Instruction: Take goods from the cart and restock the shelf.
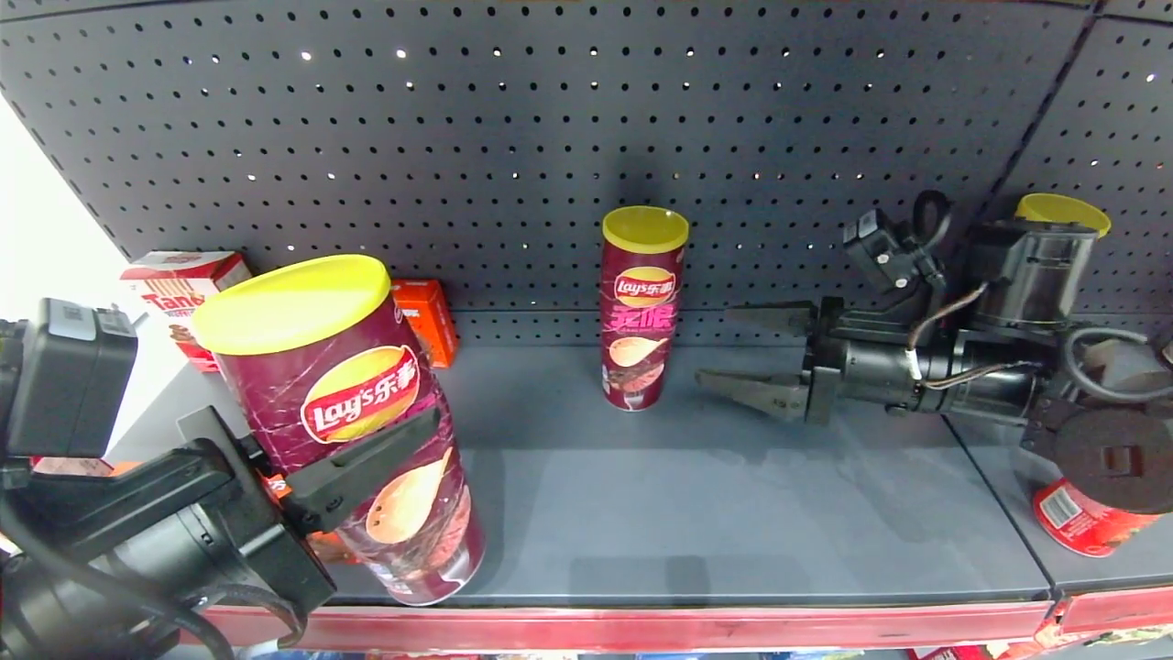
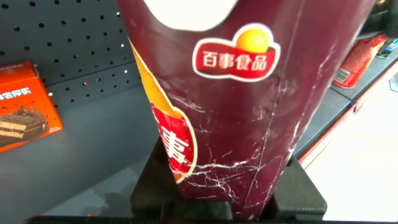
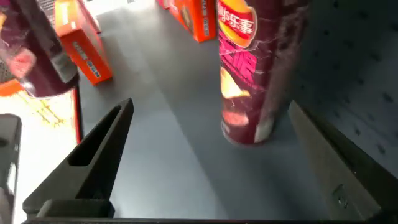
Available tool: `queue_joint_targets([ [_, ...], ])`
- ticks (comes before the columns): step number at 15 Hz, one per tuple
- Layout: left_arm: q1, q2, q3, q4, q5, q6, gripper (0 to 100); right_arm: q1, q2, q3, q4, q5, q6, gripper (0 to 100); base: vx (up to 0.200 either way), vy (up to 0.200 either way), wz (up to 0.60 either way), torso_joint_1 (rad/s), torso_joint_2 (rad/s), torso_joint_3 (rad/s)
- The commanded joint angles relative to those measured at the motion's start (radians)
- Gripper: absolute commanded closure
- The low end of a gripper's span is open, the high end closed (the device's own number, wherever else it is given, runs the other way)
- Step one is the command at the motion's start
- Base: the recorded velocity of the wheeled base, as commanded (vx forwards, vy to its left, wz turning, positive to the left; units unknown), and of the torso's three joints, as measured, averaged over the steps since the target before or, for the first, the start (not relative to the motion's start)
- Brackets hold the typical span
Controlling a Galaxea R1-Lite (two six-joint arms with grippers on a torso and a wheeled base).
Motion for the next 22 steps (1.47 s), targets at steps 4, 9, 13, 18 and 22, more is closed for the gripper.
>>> queue_joint_targets([
  [4,0.0,0.001,-0.004,-0.001,0.0,-0.001,100,-0.017,0.184,-0.166,-0.016,0.027,-0.038,0,0.0,0.0,0.0,0.0,0.0,0.0],
  [9,0.0,0.001,-0.001,0.001,0.0,-0.001,100,-0.013,0.26,-0.255,-0.016,0.054,-0.053,0,0.0,0.0,0.0,0.0,0.0,0.0],
  [13,0.0,0.001,-0.001,0.001,0.0,-0.002,100,0.028,0.278,-0.264,-0.015,0.057,-0.053,0,0.0,0.0,0.0,0.0,0.0,0.0],
  [18,0.001,0.001,-0.001,0.001,0.0,-0.002,100,0.069,0.25,-0.195,-0.021,0.057,-0.055,0,0.0,0.0,0.0,0.0,0.0,0.0],
  [22,0.0,0.001,-0.001,0.001,0.0,-0.002,100,0.057,0.249,-0.184,-0.019,0.042,-0.056,0,0.0,0.0,0.0,0.0,0.0,0.0],
])
